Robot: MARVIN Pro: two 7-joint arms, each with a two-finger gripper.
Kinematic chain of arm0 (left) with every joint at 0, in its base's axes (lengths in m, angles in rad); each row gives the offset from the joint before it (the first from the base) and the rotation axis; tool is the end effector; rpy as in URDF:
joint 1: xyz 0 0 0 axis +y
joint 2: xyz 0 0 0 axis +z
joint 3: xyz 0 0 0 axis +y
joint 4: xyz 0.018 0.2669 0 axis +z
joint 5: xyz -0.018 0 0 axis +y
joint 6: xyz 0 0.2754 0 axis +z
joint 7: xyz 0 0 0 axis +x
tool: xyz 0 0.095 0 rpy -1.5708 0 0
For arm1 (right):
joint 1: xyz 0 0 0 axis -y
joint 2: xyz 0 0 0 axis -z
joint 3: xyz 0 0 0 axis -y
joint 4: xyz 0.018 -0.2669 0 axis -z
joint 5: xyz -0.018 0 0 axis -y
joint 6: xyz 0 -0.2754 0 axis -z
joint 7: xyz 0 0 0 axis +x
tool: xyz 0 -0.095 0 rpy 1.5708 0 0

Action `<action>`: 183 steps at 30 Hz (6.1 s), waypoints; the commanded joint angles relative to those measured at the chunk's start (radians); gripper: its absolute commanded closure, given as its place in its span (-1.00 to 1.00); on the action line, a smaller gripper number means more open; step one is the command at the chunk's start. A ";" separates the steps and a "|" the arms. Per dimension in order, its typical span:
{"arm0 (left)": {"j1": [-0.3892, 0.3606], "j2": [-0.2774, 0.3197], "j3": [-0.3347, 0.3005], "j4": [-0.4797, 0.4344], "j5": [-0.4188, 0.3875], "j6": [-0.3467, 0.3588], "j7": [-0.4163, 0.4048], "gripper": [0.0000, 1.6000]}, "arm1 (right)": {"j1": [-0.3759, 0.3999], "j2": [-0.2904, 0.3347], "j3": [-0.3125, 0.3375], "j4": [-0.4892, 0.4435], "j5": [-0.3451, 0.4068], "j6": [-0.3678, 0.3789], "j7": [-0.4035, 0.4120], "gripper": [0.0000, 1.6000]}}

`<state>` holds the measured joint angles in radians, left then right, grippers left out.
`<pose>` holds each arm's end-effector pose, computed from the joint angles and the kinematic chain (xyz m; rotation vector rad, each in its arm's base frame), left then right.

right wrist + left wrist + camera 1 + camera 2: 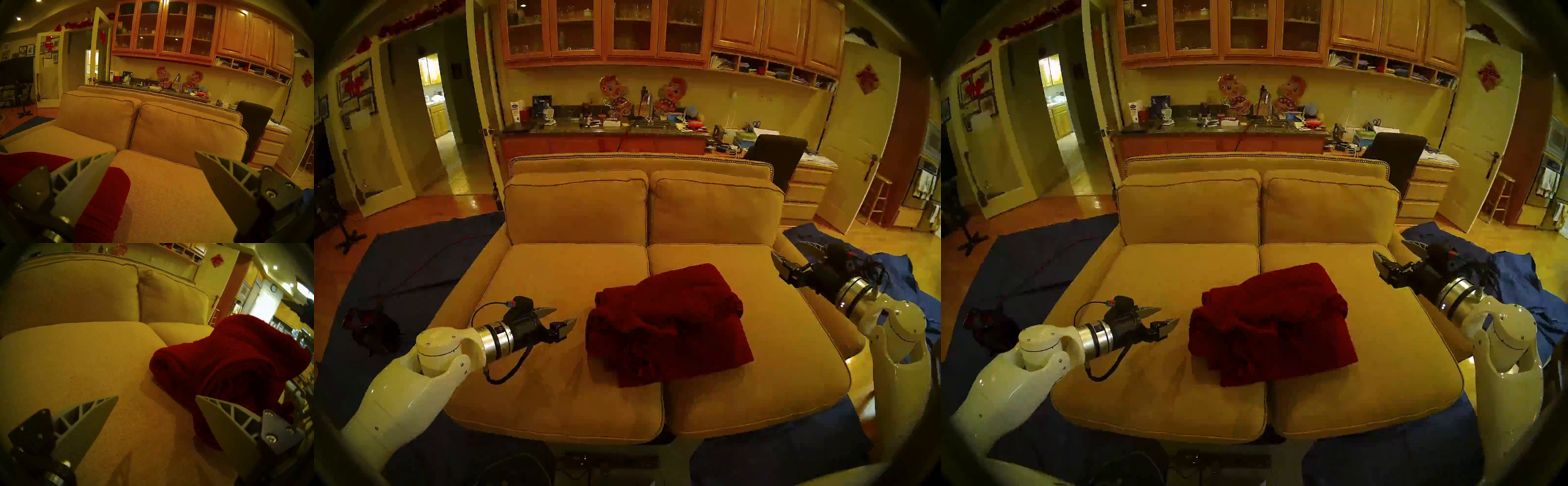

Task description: Fold the blanket in half twice

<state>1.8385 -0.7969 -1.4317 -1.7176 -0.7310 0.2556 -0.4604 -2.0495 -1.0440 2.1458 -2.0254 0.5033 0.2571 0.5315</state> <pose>0.2903 0.0846 -0.3133 2.2331 -0.5292 1.2787 0.2642 -0.1848 -0.1762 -2.2511 -0.4675 -2.0110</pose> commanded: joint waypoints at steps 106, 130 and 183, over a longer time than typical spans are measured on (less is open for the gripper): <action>-0.577 -0.340 0.285 0.320 0.542 -0.303 0.023 1.00 | 0.013 -0.004 0.010 -0.008 -0.004 -0.001 0.005 -1.00; -0.602 -0.371 0.265 0.380 0.494 -0.127 -0.075 -1.00 | 0.013 -0.005 0.011 -0.009 -0.004 0.001 0.005 -1.00; 0.013 -0.226 -0.141 -0.319 0.169 0.105 0.095 -1.00 | 0.014 -0.006 0.011 -0.009 -0.005 0.002 0.006 -1.00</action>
<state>1.8311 -1.0057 -1.5681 -1.9975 -0.5650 0.3547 -0.3959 -2.0416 -1.0521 2.1486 -2.0256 0.4961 0.2576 0.5398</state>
